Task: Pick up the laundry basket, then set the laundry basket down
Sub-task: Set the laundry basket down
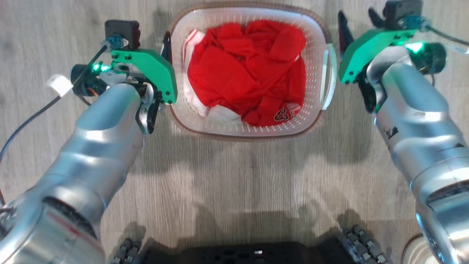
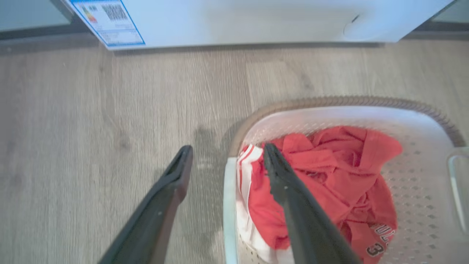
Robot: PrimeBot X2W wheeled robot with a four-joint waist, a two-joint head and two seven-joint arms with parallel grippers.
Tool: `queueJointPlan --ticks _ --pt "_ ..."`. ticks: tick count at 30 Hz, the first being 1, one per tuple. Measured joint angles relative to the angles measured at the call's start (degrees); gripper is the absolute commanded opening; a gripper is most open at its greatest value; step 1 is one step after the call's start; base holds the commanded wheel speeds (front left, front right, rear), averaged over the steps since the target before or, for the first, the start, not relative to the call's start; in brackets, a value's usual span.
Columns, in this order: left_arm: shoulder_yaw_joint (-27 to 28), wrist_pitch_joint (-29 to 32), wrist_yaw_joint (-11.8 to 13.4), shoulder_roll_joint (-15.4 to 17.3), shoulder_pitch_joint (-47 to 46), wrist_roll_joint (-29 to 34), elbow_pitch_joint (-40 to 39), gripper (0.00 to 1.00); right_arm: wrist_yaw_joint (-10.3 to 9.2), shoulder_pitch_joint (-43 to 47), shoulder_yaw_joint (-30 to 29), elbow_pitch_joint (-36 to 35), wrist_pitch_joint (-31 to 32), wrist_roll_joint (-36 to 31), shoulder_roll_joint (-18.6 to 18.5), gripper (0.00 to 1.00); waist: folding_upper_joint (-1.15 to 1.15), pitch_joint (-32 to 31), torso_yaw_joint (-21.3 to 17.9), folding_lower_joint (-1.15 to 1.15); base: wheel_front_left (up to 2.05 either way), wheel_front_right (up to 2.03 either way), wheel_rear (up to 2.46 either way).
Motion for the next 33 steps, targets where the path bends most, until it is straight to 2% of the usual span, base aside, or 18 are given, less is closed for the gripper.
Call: queueJointPlan --ticks 6,14,18,25,33 --pt "11.13 -0.14 2.96 2.98 8.32 10.54 -13.74 1.00 0.00 7.46 -8.70 -10.05 -0.01 -6.34 -0.27 1.00 0.00 -4.73 -0.07 0.00 0.00 0.00 0.00" --pt "24.29 -0.14 3.30 3.33 24.19 24.32 -27.36 1.00 0.00 18.97 -15.81 -22.53 -0.01 -12.78 0.18 1.00 0.00 -12.35 -0.22 -0.01 0.00 0.00 0.00" --pt "30.53 -0.14 3.20 2.43 30.38 30.05 -33.52 1.00 0.00 23.79 -15.33 -28.25 -0.01 -11.96 0.23 1.00 0.00 -16.14 -0.33 -0.01 0.00 0.00 0.00" --pt "38.19 -0.14 1.16 0.92 40.67 37.53 -41.84 1.00 0.00 32.95 -13.79 -36.48 -0.01 -10.16 0.42 1.00 0.00 -22.57 -0.73 -0.01 0.00 0.00 0.00" --pt "44.69 -0.14 -0.24 -0.24 50.00 41.83 -49.32 1.00 0.00 44.08 -13.83 -43.25 -0.01 -9.15 0.57 1.00 0.00 -29.97 -1.28 -0.01 0.00 0.00 0.00"
